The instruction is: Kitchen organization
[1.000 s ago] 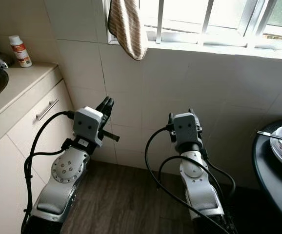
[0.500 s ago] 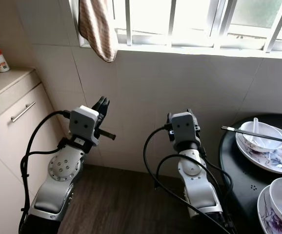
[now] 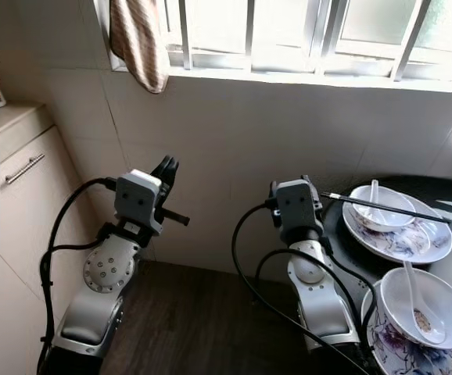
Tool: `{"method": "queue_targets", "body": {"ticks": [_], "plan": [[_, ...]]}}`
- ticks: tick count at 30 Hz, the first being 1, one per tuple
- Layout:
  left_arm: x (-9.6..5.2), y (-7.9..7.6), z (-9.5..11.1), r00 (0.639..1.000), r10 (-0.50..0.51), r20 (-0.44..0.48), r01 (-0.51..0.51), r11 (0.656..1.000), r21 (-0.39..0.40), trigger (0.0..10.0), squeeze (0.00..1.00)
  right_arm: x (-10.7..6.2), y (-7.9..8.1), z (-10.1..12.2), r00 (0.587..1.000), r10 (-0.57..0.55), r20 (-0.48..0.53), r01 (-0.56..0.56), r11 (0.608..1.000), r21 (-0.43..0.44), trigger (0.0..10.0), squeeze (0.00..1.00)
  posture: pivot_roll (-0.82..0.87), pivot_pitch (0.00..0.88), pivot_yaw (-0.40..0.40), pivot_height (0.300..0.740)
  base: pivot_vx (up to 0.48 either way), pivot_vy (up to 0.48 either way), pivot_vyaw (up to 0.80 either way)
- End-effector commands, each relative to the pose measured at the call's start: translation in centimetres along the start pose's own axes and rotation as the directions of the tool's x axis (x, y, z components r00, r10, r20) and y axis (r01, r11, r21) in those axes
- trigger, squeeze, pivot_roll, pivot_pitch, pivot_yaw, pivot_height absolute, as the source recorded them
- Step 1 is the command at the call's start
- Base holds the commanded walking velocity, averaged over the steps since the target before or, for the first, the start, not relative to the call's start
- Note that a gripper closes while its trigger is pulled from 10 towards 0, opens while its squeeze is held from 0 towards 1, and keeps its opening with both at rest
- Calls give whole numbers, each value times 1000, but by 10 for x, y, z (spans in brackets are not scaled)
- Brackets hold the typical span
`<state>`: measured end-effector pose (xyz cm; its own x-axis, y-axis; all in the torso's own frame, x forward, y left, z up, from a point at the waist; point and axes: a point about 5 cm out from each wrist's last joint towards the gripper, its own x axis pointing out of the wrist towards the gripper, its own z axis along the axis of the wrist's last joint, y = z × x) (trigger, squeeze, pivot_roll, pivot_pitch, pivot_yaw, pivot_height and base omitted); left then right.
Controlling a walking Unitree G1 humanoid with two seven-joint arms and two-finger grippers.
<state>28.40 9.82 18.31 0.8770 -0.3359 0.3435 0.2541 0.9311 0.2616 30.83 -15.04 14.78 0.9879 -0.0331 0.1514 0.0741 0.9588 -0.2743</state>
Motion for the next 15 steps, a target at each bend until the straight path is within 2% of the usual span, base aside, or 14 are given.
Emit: {"method": "queue_targets", "body": {"ticks": [1, 5, 8, 12, 15], "plan": [[0, 5, -1, 1000, 12, -14, -12, 1000, 1, 10000, 0, 2, 5, 5, 1000, 9, 13, -8, 1000, -1, 10000, 0, 89, 0, -18, 740, 0, 0, 0], [1, 6, -2, 1000, 19, -16, -19, 1000, -12, 10000, 0, 3, 3, 5, 1000, 2, 12, -2, 1000, 2, 10000, 0, 88, 0, -18, 740, 0, 0, 0], [0, 6, -2, 1000, 15, -18, -15, 1000, -5, 10000, 0, 3, -1, 2, 999, -33, -22, 34, 998, 46, 10000, 0, 88, 0, -19, 740, 0, 0, 0], [0, 5, -3, 1000, 13, -20, -13, 1000, -5, 10000, 0, 3, -10, -6, 992, -94, -80, 96, 995, 15, 10000, 0, 87, 0, -19, 740, 0, 0, -622], [0, 5, -4, 1000, 9, -23, -9, 1000, -2, 10000, 0, 3, -27, -17, 968, -196, -154, 191, 980, -49, 10000, 0, 84, 0, -17, 740, 0, 0, -800]]}}
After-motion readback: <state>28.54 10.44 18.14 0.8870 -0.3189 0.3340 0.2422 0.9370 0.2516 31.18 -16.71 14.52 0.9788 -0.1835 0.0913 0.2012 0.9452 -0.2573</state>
